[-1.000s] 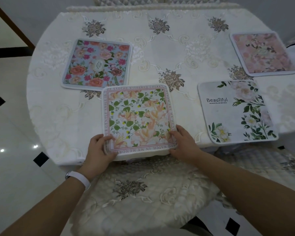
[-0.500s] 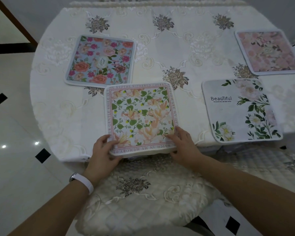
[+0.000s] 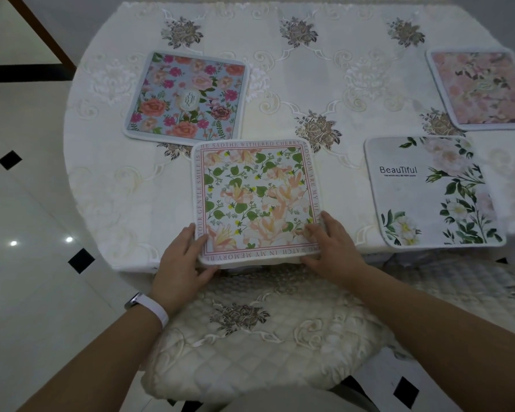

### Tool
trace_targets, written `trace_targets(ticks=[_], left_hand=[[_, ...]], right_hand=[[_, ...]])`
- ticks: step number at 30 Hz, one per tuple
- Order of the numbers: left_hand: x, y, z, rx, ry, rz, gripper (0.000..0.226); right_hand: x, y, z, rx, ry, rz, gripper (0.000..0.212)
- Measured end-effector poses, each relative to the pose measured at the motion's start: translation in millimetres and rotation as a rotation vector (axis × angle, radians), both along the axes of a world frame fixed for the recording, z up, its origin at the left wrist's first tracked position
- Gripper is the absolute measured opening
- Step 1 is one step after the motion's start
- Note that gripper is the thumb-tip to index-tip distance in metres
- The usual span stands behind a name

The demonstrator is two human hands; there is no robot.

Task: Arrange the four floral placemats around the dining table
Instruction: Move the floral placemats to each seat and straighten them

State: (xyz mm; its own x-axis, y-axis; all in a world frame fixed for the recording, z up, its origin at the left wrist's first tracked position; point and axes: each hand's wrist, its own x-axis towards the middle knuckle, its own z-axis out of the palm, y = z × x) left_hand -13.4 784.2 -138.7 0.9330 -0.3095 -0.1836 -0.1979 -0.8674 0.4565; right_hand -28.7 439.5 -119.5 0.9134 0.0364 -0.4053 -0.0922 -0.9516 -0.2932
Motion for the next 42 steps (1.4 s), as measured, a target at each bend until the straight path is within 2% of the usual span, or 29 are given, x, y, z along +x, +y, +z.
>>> trace_targets(ticks=[4, 11, 20, 25, 30, 35, 42], left_hand=[[-1.7, -3.7, 2.8, 0.093, -0.038, -0.064, 0.072], [3.0, -6.3, 10.7, 0.190, -0.023, -0.093, 0.070], [1.6, -5.5, 23.2, 0.188, 0.033, -0.120, 0.073], [-0.3, 1.2, 53.0, 0.185, -0.129, -0.195, 0.064], [-5.1, 9.4, 102.5, 0.245, -0.327, -0.104, 0.063], [-15.7, 19.9, 154.0, 0.295, -0.403, 0.023, 0.064], [-61.3, 39.1, 207.0, 0.325, -0.455, 0.217, 0.065]], right_hand=[[-1.0, 3.4, -3.1, -0.058, 0.019, 0.083, 0.079], [2.0, 6.7, 2.9, -0.091, 0.029, 0.088, 0.073], [-5.3, 24.5, 20.7, -0.148, 0.042, 0.068, 0.070], [-14.3, 44.7, 45.2, -0.146, -0.107, 0.100, 0.064], [-4.7, 74.2, 92.5, -0.094, -0.247, 0.220, 0.063], [9.7, 96.4, 154.0, -0.042, -0.410, 0.313, 0.069], [5.4, 113.3, 203.6, 0.004, -0.491, 0.438, 0.069]])
